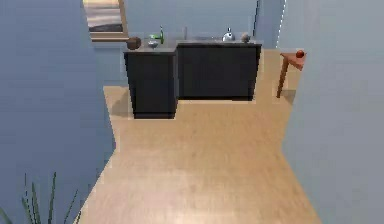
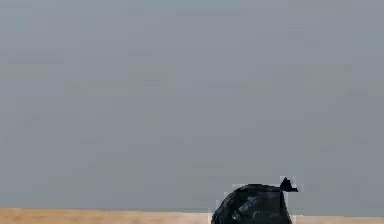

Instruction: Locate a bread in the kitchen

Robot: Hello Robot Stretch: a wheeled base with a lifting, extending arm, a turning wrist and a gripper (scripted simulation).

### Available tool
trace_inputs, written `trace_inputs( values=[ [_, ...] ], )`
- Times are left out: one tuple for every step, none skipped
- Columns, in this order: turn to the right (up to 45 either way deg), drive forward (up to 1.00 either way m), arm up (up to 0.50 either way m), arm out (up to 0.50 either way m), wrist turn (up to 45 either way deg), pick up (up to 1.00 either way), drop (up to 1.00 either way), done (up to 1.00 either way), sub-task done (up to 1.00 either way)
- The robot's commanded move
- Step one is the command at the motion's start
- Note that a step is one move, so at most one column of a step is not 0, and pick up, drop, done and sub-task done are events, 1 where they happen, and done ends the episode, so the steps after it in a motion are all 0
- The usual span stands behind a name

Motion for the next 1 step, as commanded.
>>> trace_inputs(
  values=[
    [3.0, 0.00, 0.00, 0.00, 0.0, 0.00, 0.00, 0.00, 0.00]
  ],
)
